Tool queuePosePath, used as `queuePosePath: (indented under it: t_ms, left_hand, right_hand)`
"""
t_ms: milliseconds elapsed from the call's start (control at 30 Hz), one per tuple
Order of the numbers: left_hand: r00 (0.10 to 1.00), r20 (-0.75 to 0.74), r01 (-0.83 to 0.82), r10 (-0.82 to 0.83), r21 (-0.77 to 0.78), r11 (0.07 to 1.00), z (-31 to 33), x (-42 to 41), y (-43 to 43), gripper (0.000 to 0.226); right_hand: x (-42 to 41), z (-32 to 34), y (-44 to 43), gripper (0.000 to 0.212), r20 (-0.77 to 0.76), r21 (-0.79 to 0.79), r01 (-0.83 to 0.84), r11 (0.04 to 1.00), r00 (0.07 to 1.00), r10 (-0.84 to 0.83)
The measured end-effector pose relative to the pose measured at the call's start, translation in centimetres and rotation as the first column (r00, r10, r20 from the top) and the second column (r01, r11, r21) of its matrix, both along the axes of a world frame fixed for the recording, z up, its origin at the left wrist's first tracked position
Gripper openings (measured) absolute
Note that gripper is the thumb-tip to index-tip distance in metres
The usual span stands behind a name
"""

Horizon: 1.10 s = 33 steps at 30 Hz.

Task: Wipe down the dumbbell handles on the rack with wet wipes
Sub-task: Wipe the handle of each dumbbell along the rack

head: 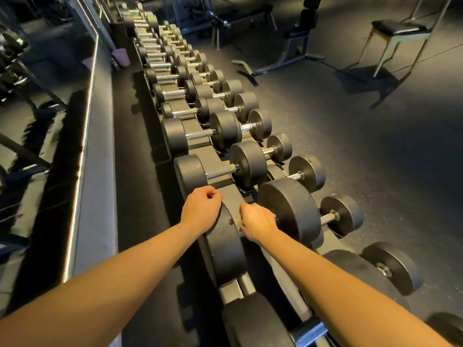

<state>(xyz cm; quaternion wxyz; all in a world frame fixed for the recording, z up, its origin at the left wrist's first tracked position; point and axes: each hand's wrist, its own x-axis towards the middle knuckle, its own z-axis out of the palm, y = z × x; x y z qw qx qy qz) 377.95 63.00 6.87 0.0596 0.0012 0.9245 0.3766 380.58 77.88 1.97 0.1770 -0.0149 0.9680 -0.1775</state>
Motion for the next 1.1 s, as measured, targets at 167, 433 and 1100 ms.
queuePosePath:
  t_ms: [167,433,1100]
  left_hand:
    - [1.000,-0.009,-0.009,0.009,0.007,1.000,-0.2,0.0,0.1,0.018]
    - [1.000,-0.012,-0.001,0.001,0.010,1.000,-0.2,0.0,-0.1,0.019]
    - [0.998,-0.038,0.041,-0.041,0.001,0.999,-0.8,-0.3,-0.3,0.019]
  right_hand:
    - [0.1,0.7,-0.1,0.028,0.185,-0.376,-0.052,0.925,0.974,0.130]
    - [-1.2,-0.8,2.0,0.017,0.052,0.091,-0.140,0.986,0.989,0.135]
    - [8.2,-1.9,1.8,0.011,-0.283,-0.275,0.308,0.911,0.879,-0.382]
